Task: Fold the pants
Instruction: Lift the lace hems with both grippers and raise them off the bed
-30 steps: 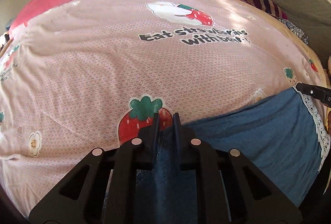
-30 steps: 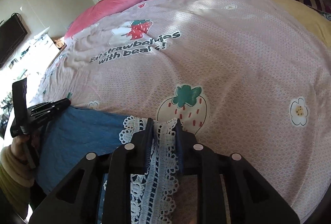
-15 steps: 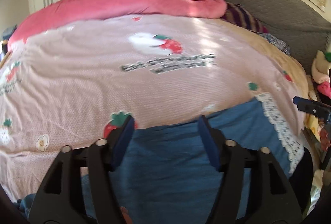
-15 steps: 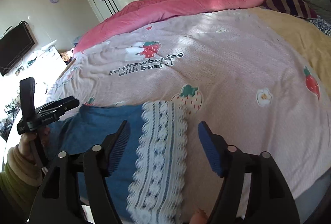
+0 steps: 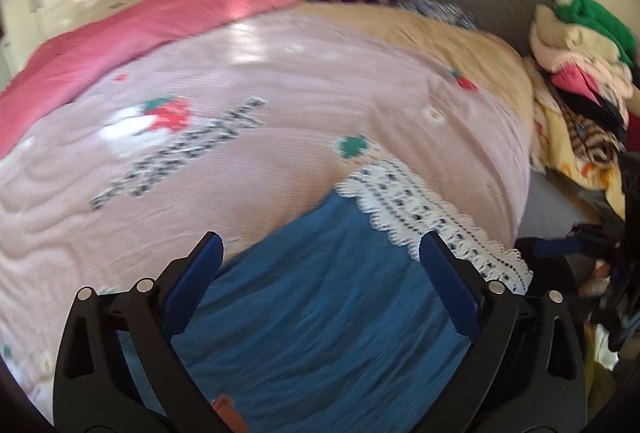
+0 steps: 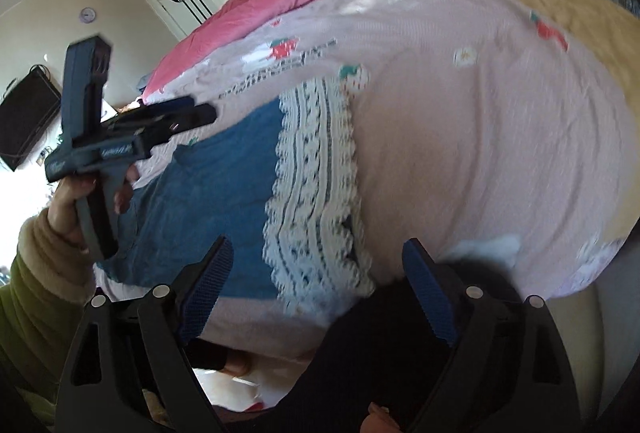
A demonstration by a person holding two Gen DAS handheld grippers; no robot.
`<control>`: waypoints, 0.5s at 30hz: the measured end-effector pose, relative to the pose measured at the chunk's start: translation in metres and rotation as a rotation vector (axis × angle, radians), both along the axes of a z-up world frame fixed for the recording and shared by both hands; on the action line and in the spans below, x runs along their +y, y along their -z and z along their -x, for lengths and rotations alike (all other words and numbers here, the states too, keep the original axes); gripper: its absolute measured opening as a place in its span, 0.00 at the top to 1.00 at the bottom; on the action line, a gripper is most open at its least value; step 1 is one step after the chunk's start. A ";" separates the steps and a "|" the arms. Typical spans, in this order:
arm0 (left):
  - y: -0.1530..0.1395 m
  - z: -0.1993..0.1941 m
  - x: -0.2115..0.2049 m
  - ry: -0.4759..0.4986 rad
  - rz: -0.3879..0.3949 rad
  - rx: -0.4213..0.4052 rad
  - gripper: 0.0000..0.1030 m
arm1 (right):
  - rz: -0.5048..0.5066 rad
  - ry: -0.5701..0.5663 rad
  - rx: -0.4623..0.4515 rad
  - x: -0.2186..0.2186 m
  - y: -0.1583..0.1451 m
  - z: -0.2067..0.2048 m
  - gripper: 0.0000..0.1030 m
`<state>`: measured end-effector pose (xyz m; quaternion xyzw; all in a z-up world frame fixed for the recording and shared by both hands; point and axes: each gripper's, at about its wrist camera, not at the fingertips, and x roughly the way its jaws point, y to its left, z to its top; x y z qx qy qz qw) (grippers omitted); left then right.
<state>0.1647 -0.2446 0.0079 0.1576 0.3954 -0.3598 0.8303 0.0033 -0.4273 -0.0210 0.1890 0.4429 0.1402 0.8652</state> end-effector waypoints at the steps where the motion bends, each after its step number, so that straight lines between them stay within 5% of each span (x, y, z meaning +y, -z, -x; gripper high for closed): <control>1: 0.005 -0.005 -0.009 0.028 -0.008 0.022 0.10 | -0.001 0.000 -0.001 0.002 0.002 0.000 0.17; 10: 0.033 -0.042 -0.048 0.224 -0.029 0.158 0.10 | -0.001 0.008 0.063 0.008 0.017 -0.009 0.21; 15: 0.051 -0.054 -0.055 0.294 -0.047 0.224 0.16 | -0.026 -0.014 0.102 0.007 0.024 -0.017 0.38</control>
